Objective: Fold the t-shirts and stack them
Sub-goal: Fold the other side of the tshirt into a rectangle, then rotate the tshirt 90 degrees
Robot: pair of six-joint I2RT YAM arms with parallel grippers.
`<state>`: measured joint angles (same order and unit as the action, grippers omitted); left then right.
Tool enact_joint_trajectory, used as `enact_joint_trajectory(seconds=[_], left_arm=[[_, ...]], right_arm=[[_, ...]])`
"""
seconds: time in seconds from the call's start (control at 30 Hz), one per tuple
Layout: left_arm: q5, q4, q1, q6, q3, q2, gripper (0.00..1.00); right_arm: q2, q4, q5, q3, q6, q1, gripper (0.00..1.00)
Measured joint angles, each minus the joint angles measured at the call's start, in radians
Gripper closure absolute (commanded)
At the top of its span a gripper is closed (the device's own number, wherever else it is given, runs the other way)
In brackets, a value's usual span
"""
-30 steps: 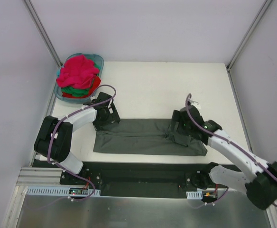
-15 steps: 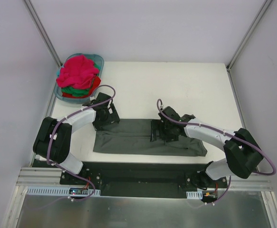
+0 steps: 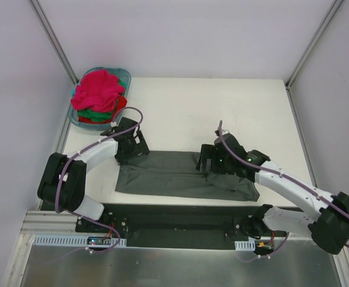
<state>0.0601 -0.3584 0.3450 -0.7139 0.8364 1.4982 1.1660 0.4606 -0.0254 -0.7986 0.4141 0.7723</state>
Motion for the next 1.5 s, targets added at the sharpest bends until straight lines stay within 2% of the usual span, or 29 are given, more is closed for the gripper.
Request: enact_joint_trajectory(seconds=[0.2,0.33,0.53,0.73,0.87,1.0,1.23,1.4,1.5], left_arm=[[-0.004,-0.017,0.000,0.000,0.000,-0.070,0.01],[-0.022,-0.021,0.003,-0.001,-0.002,-0.128,0.01],[-0.044,-0.019,0.015,-0.001,-0.012,-0.103,0.01],[-0.097,-0.023,0.031,-0.007,-0.063,-0.048,0.01],[-0.131,-0.013,0.086,-0.020,-0.073,-0.061,0.01],[-0.177,0.010,0.125,-0.055,-0.090,-0.066,0.01],[-0.285,0.123,0.220,-0.177,-0.104,-0.042,0.01],[-0.318,0.217,0.285,-0.277,-0.103,-0.006,0.01],[-0.338,0.267,0.319,-0.329,-0.085,0.034,0.01]], right_arm=[[-0.192,0.055,-0.094,0.075,0.094,-0.080,0.04],[-0.217,0.075,-0.100,0.189,0.163,-0.146,0.04],[-0.031,0.054,-0.048,0.247,0.180,-0.265,0.04],[0.203,0.042,0.013,0.084,0.104,-0.431,0.04],[0.381,0.037,0.081,-0.075,0.008,-0.535,0.04],[0.626,0.072,0.157,-0.355,-0.085,-0.599,0.04],[0.979,0.089,0.245,-0.860,-0.153,-0.607,0.04],[1.264,0.158,0.296,-1.324,-0.153,-0.600,0.04],[1.393,0.140,0.327,-1.527,-0.137,-0.590,0.04]])
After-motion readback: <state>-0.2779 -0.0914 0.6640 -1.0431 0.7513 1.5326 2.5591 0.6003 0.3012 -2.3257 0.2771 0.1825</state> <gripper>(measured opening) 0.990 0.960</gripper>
